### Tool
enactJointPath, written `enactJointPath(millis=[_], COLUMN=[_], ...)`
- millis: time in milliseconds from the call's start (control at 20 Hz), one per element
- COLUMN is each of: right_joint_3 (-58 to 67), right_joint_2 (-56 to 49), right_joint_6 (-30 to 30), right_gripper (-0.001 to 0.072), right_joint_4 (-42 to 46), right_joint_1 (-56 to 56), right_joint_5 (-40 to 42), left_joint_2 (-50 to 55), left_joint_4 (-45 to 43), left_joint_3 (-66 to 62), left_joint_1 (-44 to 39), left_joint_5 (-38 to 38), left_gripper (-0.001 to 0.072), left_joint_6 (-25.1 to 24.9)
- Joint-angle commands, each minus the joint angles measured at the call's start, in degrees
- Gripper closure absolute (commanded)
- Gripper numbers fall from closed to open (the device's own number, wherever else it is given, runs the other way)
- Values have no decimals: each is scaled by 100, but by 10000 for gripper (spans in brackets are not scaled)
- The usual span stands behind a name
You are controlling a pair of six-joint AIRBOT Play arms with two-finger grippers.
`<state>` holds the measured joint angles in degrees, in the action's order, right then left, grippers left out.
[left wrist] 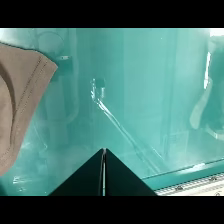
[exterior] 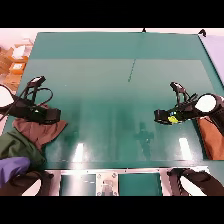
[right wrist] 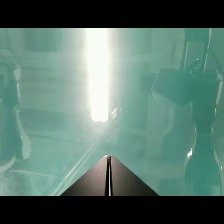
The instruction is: Fold the shirts.
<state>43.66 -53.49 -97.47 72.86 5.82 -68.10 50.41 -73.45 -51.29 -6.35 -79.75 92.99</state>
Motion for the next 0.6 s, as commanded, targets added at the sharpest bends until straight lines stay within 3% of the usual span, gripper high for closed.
enactJointPath(millis=[0, 150, 200, 250, 300, 400, 550], right_joint_3=[-2, -2, -2, -2, -2, -2, -2], right_joint_2=[7, 7, 7, 7, 7, 7, 7], right_joint_6=[0, 0, 0, 0, 0, 0, 0], right_gripper=[692, 692, 692, 692, 692, 692, 692], right_joint_4=[-2, -2, -2, -2, -2, -2, -2], right_joint_1=[13, 13, 13, 13, 13, 13, 13], right_joint_5=[-4, -4, -4, -4, -4, -4, -4], left_joint_2=[-4, -4, -4, -4, -4, 22, 551], left_joint_4=[-11, -551, -1027, -1633, -2238, -2870, -2876], left_joint_3=[4, 4, 4, 4, 4, 4, 7], left_joint_1=[-2, -2, -2, -2, 0, 219, 940], left_joint_5=[-74, -306, -374, -369, -302, 61, 535], left_gripper=[677, 677, 598, 149, -13, -13, -13], left_joint_6=[0, 142, 275, 503, 789, 798, 520])
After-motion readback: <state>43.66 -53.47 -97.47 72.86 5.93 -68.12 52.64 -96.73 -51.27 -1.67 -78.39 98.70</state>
